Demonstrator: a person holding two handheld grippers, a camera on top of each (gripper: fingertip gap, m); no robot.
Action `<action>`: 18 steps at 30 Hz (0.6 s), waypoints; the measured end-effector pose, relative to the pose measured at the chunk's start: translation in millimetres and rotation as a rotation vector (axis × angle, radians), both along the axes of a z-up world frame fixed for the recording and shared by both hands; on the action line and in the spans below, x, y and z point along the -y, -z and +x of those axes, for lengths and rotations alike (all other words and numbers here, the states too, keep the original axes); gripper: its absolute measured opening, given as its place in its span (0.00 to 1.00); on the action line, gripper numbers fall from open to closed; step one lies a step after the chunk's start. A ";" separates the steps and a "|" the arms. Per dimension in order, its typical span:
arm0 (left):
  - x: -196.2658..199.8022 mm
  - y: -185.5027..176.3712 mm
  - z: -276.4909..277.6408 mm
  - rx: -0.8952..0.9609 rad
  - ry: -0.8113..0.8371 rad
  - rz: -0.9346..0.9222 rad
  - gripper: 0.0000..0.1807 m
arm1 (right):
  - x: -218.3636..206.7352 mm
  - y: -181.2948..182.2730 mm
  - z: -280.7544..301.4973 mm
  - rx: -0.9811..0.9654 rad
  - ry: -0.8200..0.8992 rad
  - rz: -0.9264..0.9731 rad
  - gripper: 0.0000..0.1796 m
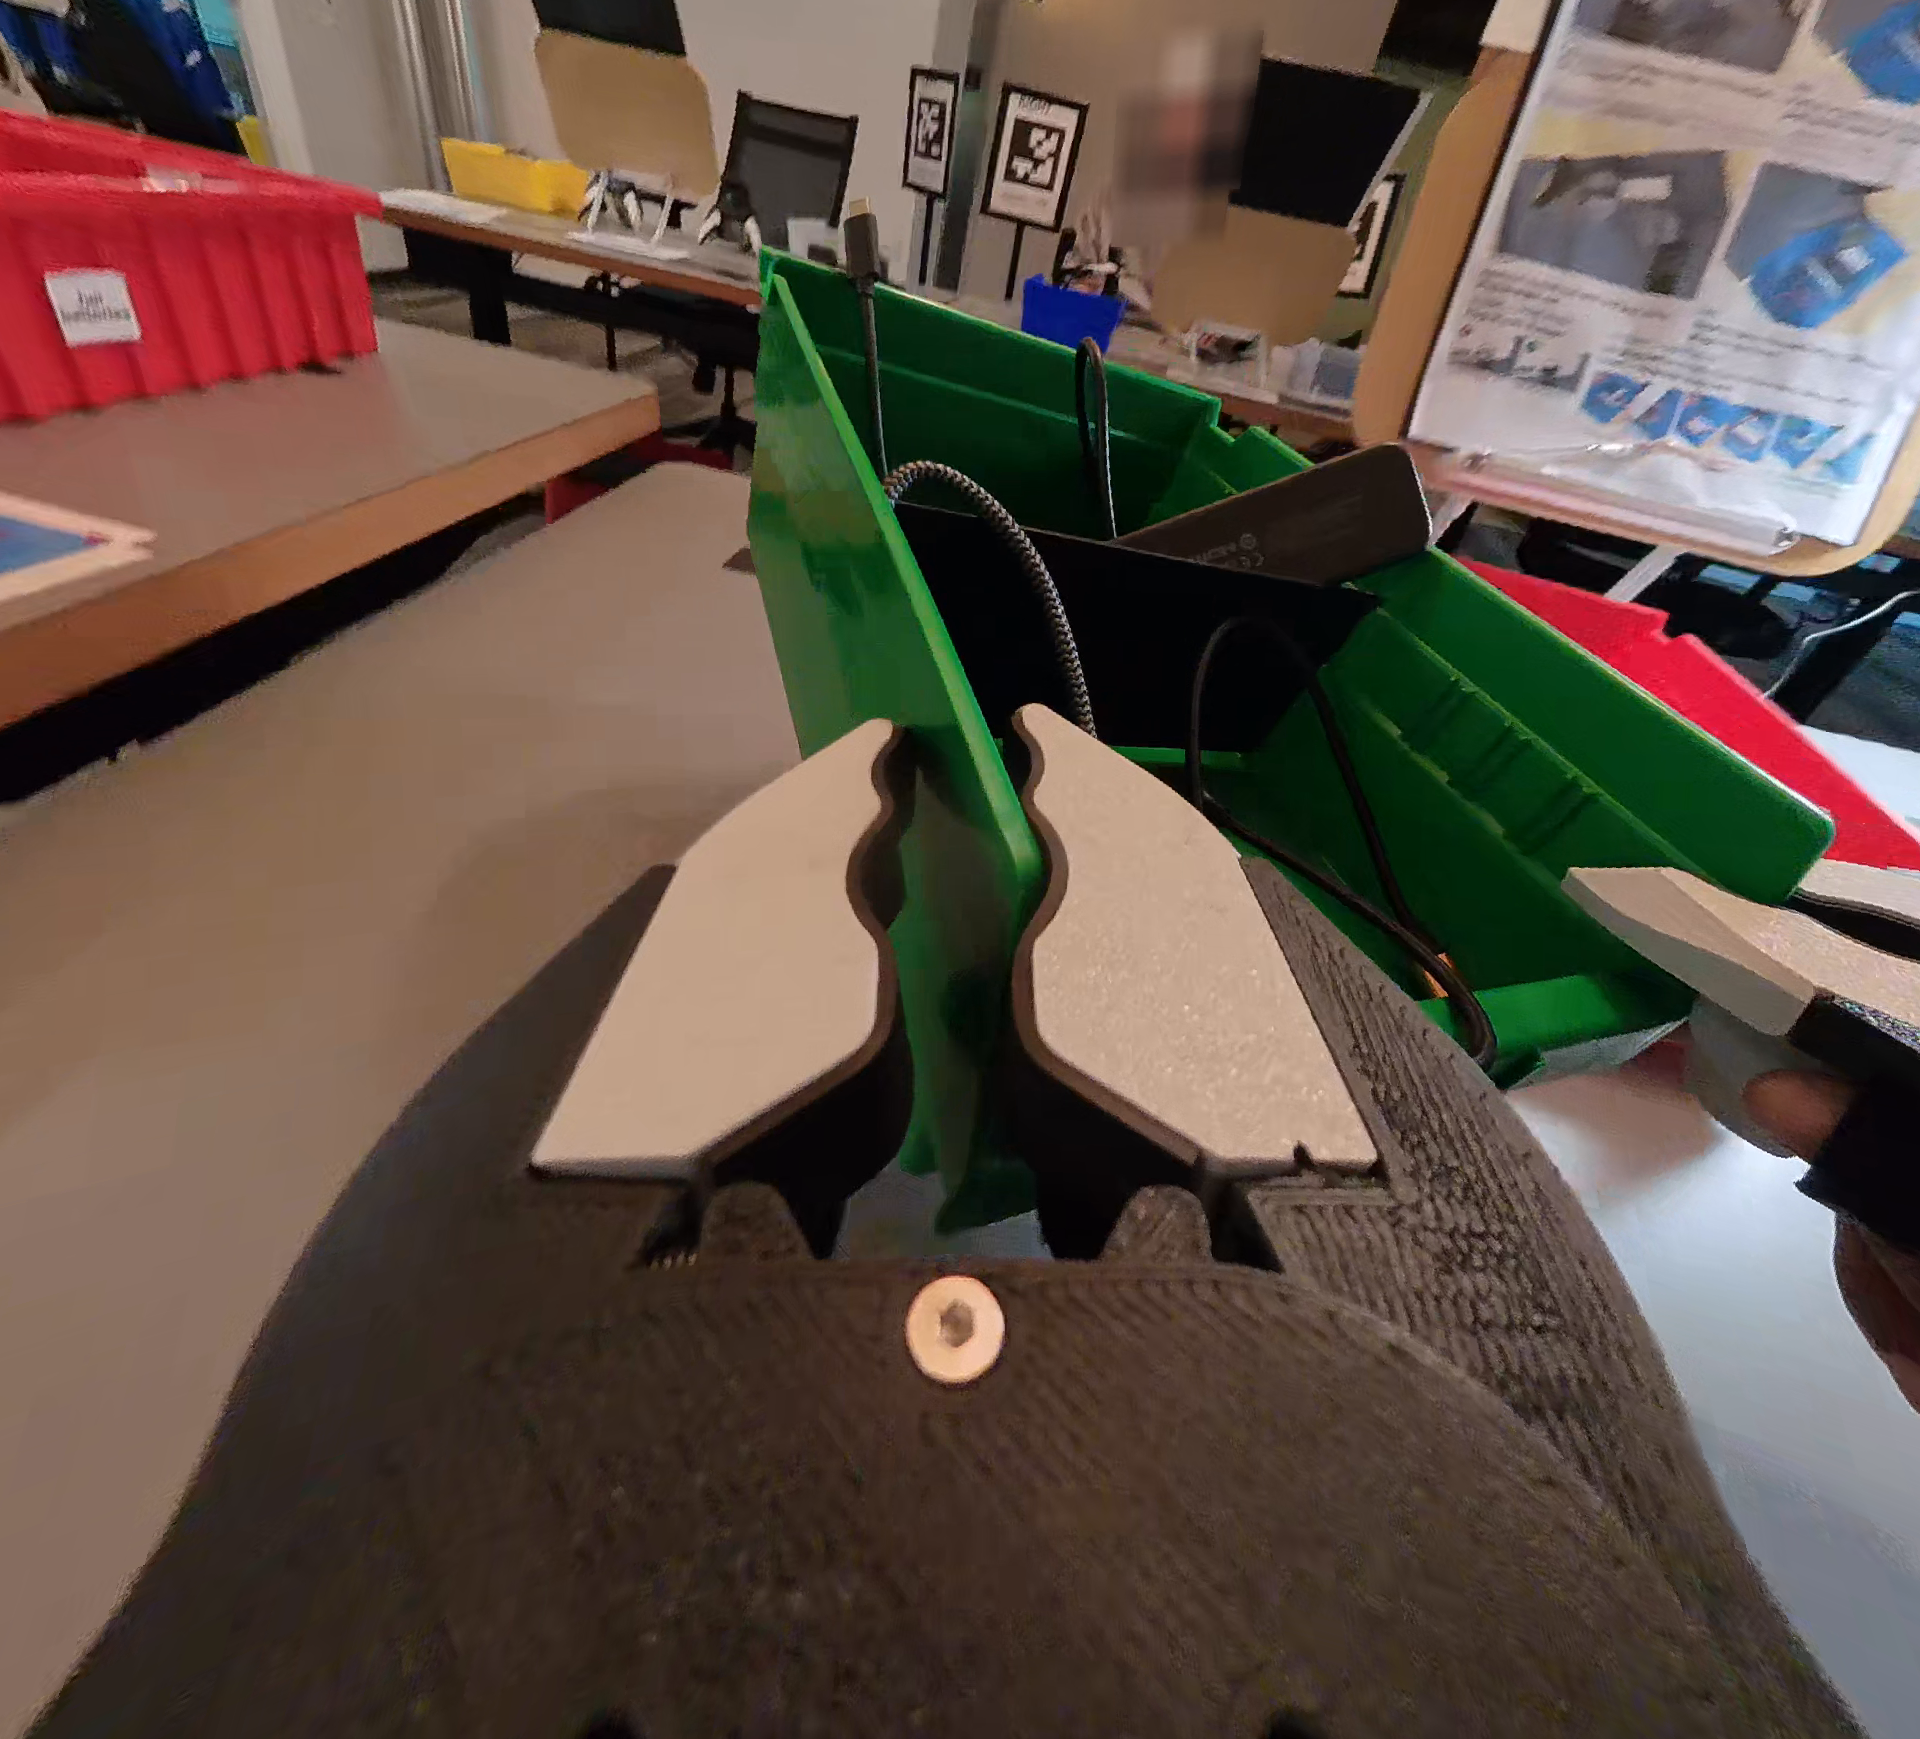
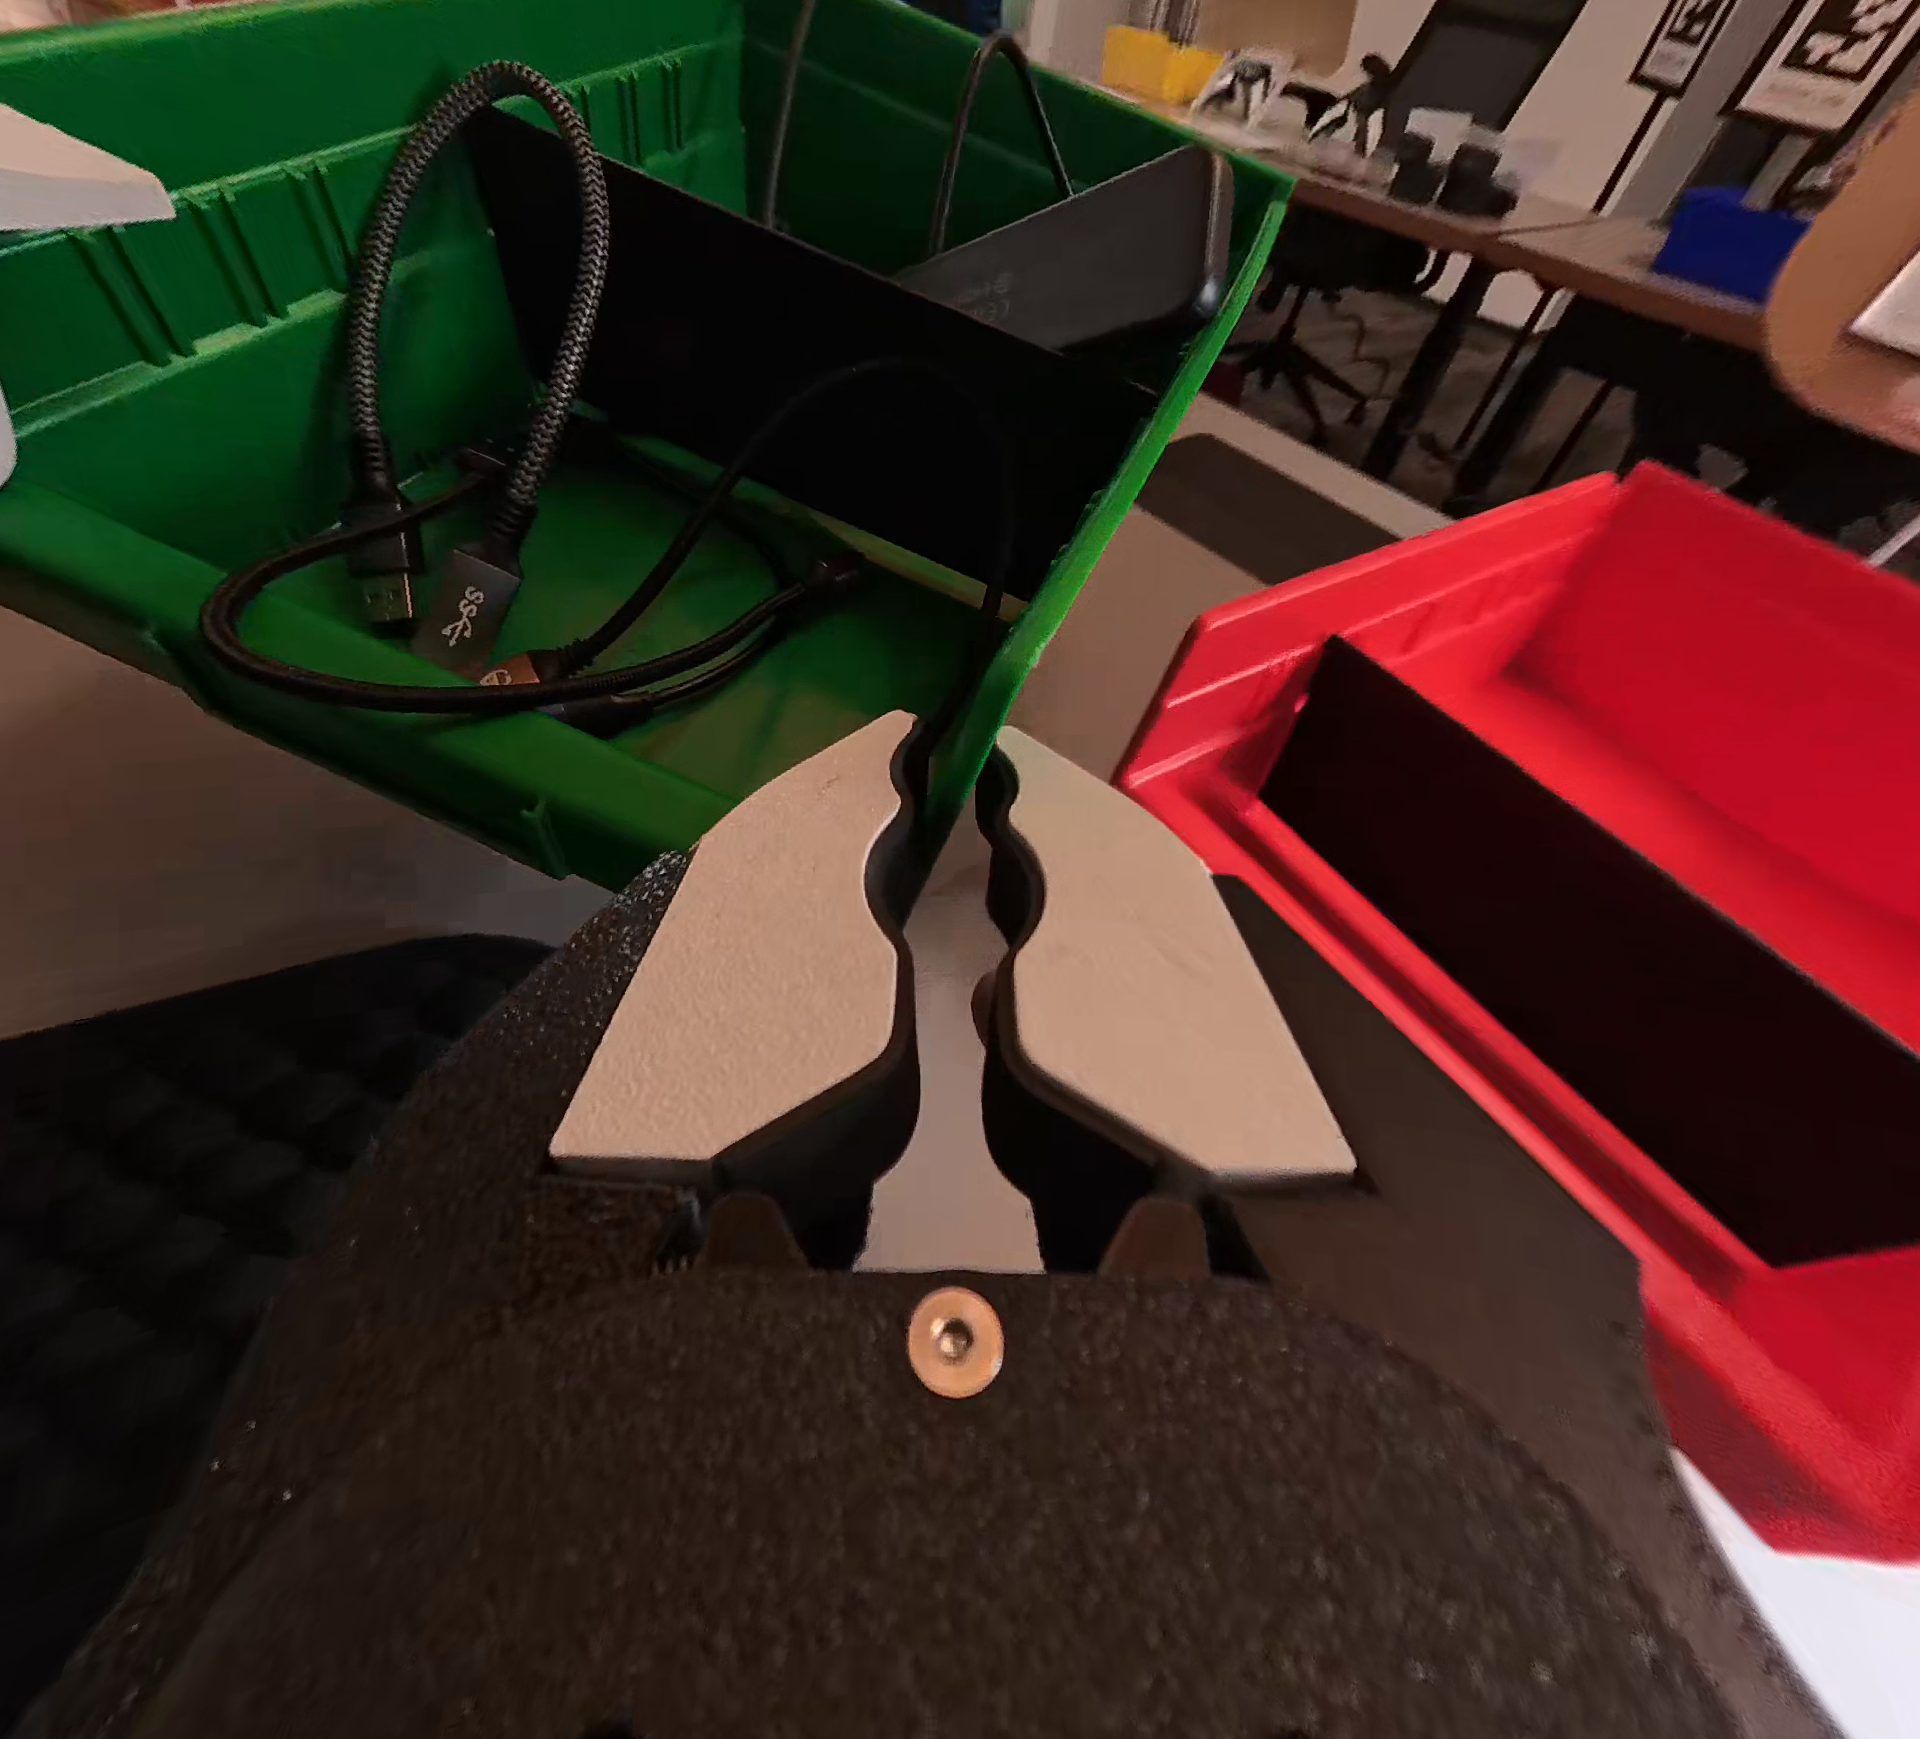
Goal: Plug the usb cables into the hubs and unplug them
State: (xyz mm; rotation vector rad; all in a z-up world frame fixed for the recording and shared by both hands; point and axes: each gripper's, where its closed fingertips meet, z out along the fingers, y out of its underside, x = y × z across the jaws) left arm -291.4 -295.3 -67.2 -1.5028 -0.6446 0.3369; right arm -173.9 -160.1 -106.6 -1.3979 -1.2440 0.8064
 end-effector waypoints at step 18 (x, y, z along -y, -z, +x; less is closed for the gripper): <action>-28.3 42.7 -6.6 -0.111 0.274 -0.298 0.28 | -31.9 12.7 43.6 0.124 -0.211 -0.034 0.20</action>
